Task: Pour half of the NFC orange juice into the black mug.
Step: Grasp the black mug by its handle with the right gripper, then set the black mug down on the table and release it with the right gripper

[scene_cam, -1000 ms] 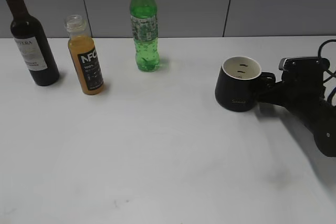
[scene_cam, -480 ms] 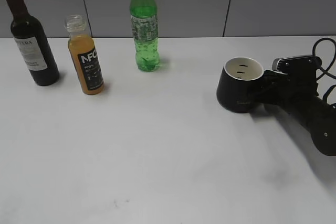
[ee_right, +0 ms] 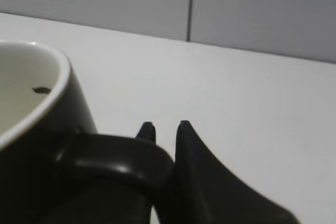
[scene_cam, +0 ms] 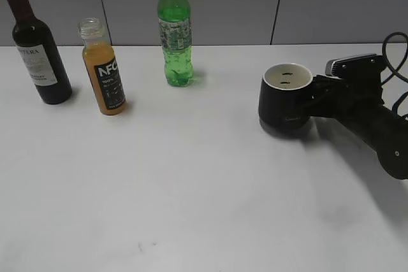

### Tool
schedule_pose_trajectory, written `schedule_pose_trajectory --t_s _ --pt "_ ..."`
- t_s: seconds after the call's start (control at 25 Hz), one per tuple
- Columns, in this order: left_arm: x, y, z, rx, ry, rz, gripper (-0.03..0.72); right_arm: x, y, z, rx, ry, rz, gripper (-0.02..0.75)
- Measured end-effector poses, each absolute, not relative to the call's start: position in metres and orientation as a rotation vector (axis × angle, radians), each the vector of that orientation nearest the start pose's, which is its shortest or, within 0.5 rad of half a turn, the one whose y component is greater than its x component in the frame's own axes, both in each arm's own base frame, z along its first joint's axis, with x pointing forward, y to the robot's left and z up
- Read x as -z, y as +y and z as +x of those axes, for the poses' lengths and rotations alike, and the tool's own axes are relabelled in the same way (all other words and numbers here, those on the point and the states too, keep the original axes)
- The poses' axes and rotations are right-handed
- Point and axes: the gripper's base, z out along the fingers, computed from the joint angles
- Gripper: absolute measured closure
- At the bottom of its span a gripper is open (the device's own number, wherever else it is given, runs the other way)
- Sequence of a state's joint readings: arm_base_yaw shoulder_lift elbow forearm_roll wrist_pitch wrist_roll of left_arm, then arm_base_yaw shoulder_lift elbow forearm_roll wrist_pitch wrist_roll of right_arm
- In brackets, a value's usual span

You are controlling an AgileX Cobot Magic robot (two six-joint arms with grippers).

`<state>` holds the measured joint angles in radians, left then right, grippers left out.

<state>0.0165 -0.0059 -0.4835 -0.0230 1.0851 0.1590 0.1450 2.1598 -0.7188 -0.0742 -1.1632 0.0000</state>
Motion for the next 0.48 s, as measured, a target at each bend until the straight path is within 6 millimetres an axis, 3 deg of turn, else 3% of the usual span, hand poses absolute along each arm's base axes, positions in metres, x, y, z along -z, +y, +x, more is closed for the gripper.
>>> schedule_pose_trajectory --t_s 0.24,0.48 --pt "-0.271 -0.002 -0.005 -0.08 2.075 0.149 0.451 -0.11 0.11 0.339 -0.262 1.646 -0.334 0.656" --pt "-0.271 -0.002 -0.005 -0.08 2.075 0.149 0.451 -0.116 0.176 0.309 -0.419 1.595 -0.506 0.656"
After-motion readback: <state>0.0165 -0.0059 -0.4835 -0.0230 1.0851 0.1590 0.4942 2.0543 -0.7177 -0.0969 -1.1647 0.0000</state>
